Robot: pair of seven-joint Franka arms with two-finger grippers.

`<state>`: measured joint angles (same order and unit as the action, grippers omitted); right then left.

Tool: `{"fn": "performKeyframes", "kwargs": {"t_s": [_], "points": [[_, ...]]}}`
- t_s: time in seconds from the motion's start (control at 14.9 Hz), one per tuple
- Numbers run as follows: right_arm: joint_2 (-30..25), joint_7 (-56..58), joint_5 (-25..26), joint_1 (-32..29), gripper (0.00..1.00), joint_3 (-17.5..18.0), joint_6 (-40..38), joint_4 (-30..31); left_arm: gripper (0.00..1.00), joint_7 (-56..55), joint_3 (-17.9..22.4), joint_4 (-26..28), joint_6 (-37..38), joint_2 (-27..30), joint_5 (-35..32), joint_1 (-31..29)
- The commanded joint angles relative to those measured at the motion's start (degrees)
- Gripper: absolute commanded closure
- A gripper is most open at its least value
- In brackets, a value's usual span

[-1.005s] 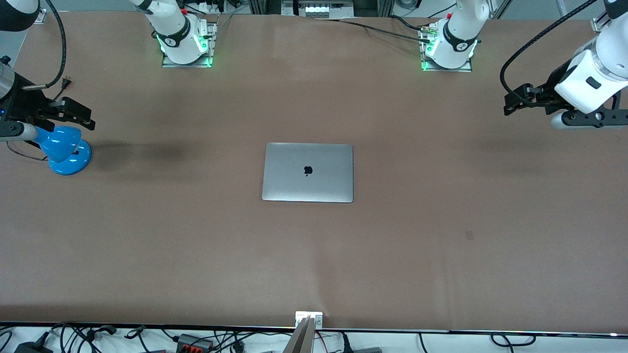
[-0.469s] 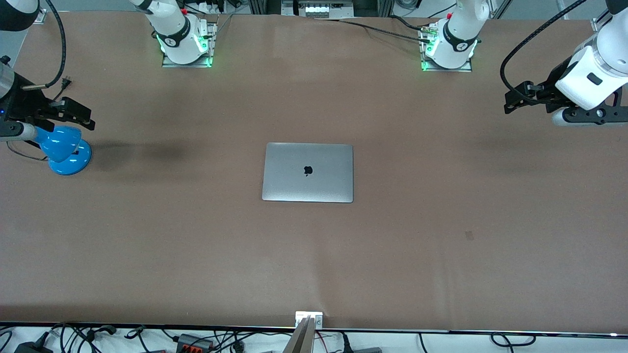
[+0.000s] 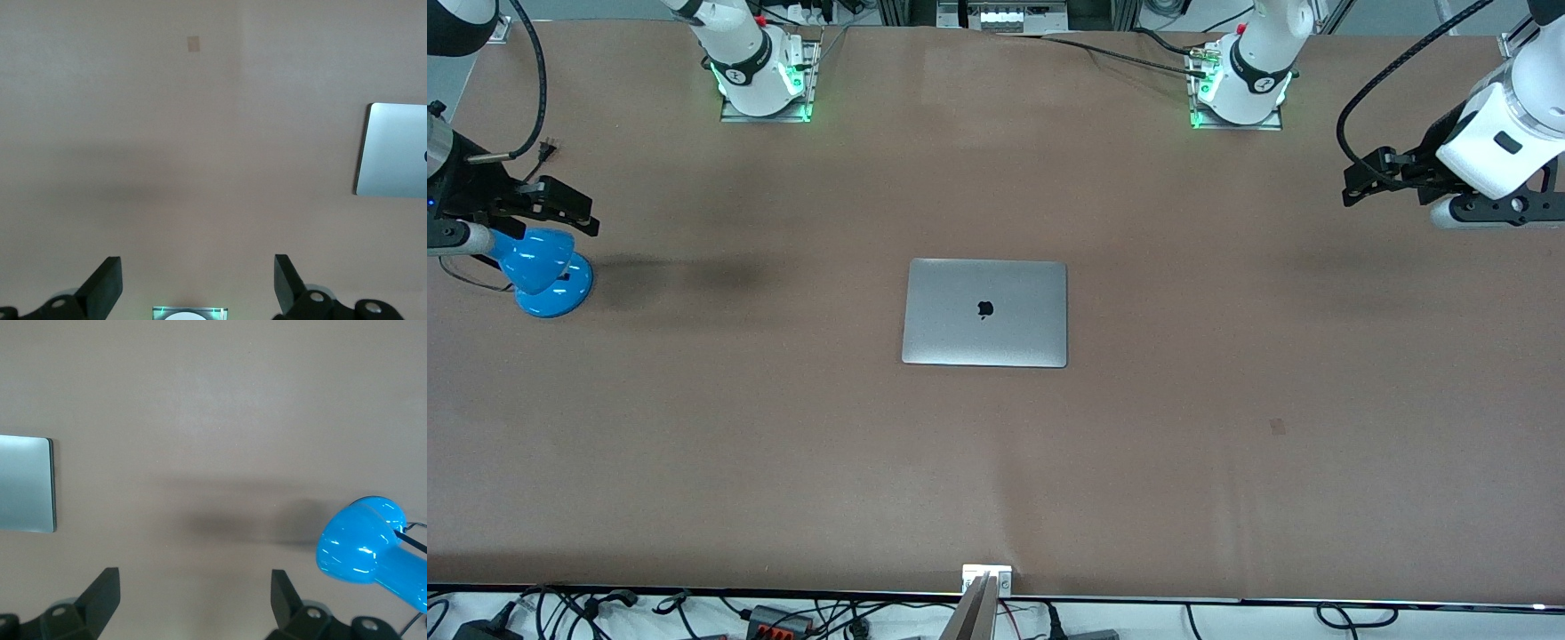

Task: Close laptop with both arms from behind

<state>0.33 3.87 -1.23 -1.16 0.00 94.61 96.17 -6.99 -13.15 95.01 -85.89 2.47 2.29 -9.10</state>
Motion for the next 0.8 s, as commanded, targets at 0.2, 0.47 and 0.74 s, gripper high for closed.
{"fn": "performKeyframes", "kwargs": {"t_s": [0.2,0.47,0.74], "points": [[0.46,-0.44,-0.88,-0.07,0.0,0.09,-0.13,-1.07,0.0,0.4,1.19,1.14,-0.16,1.49,-0.62,0.48],[0.46,-0.44,-0.88,-0.07,0.0,0.09,-0.13,-1.16,0.0,0.49,1.2,-0.35,0.28,-0.01,-0.44,-0.04],[0.46,-0.44,-0.88,-0.07,0.0,0.09,-0.13,-1.16,0.0,0.4,0.59,-0.7,1.25,-0.01,-0.44,0.13]]}}
